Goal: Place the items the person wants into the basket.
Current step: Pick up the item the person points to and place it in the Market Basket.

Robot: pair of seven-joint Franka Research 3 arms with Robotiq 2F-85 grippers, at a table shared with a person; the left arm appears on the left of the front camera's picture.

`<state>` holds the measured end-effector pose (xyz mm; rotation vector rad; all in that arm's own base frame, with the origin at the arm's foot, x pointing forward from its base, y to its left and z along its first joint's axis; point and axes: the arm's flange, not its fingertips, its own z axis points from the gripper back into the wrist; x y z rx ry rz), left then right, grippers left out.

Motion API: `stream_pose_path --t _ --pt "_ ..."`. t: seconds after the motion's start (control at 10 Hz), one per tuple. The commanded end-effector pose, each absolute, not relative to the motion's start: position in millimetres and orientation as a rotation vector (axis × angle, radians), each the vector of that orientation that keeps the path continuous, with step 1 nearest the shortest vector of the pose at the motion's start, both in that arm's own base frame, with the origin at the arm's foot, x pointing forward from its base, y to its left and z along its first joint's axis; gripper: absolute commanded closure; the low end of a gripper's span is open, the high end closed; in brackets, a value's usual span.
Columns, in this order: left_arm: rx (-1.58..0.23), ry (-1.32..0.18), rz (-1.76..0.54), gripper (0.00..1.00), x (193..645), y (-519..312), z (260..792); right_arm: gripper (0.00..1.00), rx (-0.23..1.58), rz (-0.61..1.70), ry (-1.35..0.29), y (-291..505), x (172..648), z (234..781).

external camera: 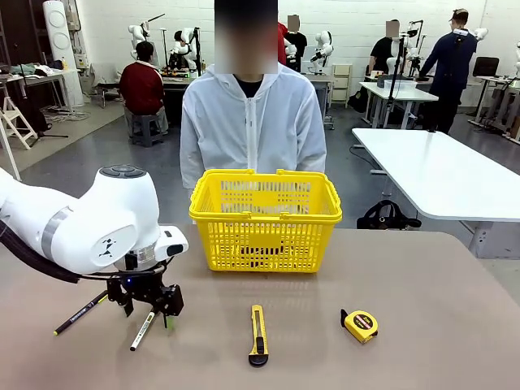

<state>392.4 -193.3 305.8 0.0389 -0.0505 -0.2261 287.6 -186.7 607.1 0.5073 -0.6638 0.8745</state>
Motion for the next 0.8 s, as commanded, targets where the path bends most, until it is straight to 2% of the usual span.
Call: stream_pose_path --t 0.0,0.2,0.3,0.4,0.5,0.7 --pt "0.039 -0.073 -0.189 0.0 401.1 -199.1 300.4 0.0 0.528 0.883 -0.687 -184.9 287.9 604.1" --pt "0.043 -0.088 -0.176 0.0 402.7 -199.9 297.4 0.0 0.528 0.883 -0.687 -184.9 287.9 604.1" --pt "0.04 -0.106 -0.185 0.56 402.3 -199.7 298.4 0.0 0.528 0.883 -0.687 -184.9 287.9 604.1" --pt "0.039 -0.099 -0.188 0.57 402.5 -198.9 298.6 0.0 0.528 0.883 -0.687 -184.9 287.9 604.1" --pt "0.039 -0.093 -0.189 1.0 402.4 -199.2 298.4 0.0 0.528 0.883 -0.687 -184.9 287.9 604.1" --pt "0.038 -0.089 -0.187 1.0 403.0 -199.8 299.2 0.0 0.528 0.883 -0.687 -184.9 287.9 604.1"
